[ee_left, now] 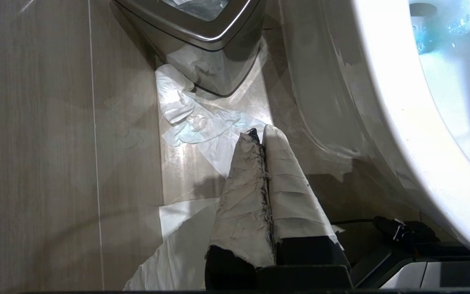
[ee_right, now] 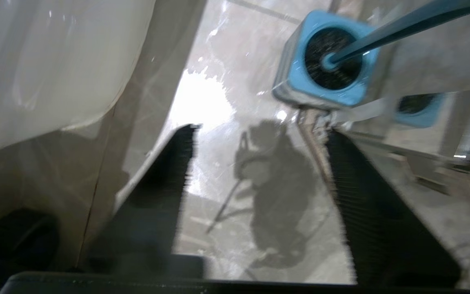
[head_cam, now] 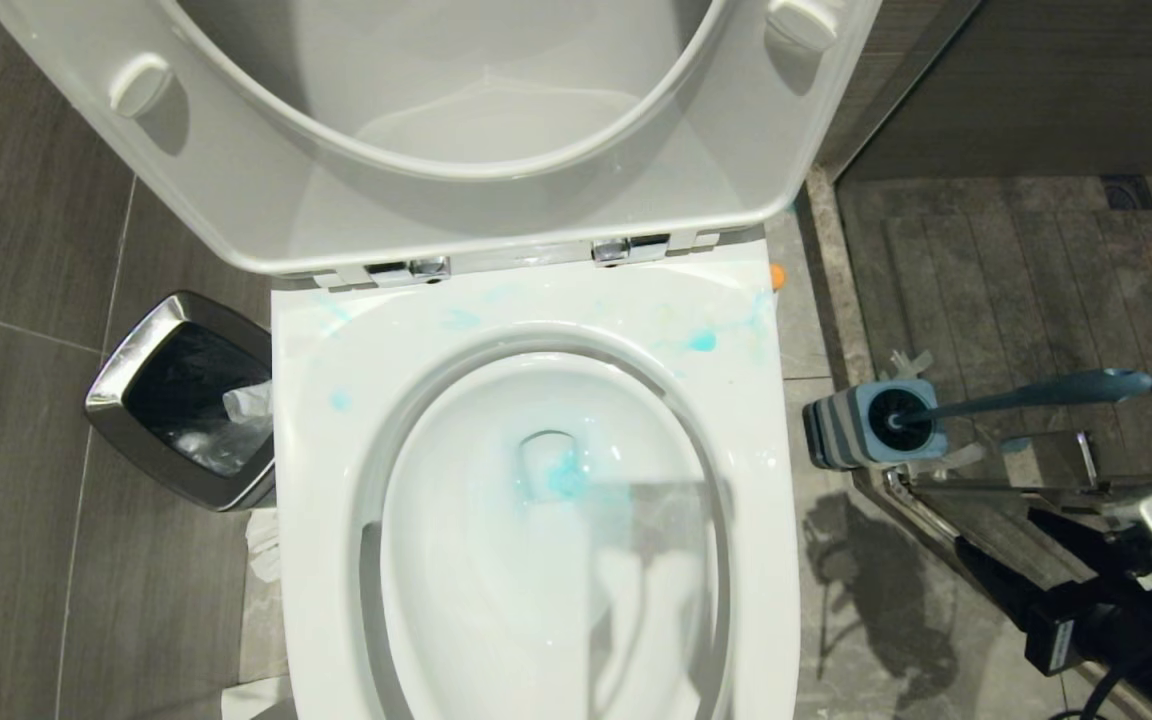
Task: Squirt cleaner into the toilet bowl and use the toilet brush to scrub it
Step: Scrub the toilet bowl
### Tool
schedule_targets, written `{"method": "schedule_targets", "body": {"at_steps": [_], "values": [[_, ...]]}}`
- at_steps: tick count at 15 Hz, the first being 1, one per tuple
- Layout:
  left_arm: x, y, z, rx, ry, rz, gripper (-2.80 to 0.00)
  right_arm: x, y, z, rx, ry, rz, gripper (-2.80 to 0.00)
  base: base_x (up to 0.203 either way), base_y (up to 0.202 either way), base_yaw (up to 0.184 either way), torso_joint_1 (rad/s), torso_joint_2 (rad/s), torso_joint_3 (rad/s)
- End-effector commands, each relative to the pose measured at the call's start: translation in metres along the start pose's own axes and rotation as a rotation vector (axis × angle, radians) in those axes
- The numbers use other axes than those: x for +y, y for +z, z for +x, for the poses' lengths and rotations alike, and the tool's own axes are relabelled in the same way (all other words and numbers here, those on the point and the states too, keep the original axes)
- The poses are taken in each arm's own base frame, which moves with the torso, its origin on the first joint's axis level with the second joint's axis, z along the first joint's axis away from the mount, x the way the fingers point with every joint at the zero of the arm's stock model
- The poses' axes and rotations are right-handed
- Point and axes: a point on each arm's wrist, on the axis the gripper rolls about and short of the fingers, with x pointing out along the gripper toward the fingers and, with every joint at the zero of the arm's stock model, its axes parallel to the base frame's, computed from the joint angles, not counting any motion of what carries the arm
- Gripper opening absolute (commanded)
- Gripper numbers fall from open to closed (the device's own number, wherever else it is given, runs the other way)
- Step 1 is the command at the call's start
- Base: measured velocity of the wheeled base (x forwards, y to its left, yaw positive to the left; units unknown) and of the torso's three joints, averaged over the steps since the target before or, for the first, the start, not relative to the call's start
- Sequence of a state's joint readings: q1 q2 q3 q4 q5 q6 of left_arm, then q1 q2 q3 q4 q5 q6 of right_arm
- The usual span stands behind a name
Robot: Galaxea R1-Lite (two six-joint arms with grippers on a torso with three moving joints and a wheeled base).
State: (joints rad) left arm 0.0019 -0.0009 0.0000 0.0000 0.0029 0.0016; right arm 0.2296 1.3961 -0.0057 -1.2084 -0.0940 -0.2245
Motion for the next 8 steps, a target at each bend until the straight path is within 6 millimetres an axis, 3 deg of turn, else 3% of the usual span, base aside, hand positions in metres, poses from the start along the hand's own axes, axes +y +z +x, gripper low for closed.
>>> {"method": "schedule_targets", "body": {"at_steps": [1, 5, 8], "values": [[0.0, 0.0, 0.0, 0.001, 0.001, 0.0, -2.8, -0.008, 0.008, -0.013, -0.064, -0.081, 0.008, -2.8, 0.0, 0.0, 0.0, 0.0, 0.0, 0.0], [0.0, 0.0, 0.0, 0.001, 0.0, 0.0, -2.8, -0.024, -0.01, -0.016, 0.135, -0.326, 0.014, -2.8, 0.0, 0.0, 0.0, 0.0, 0.0, 0.0], [0.0, 0.0, 0.0, 0.001, 0.001, 0.0, -2.8, -0.032, -0.028, -0.02, 0.318, -0.413, 0.009, -2.8, 0.0, 0.0, 0.0, 0.0, 0.0, 0.0]]}}
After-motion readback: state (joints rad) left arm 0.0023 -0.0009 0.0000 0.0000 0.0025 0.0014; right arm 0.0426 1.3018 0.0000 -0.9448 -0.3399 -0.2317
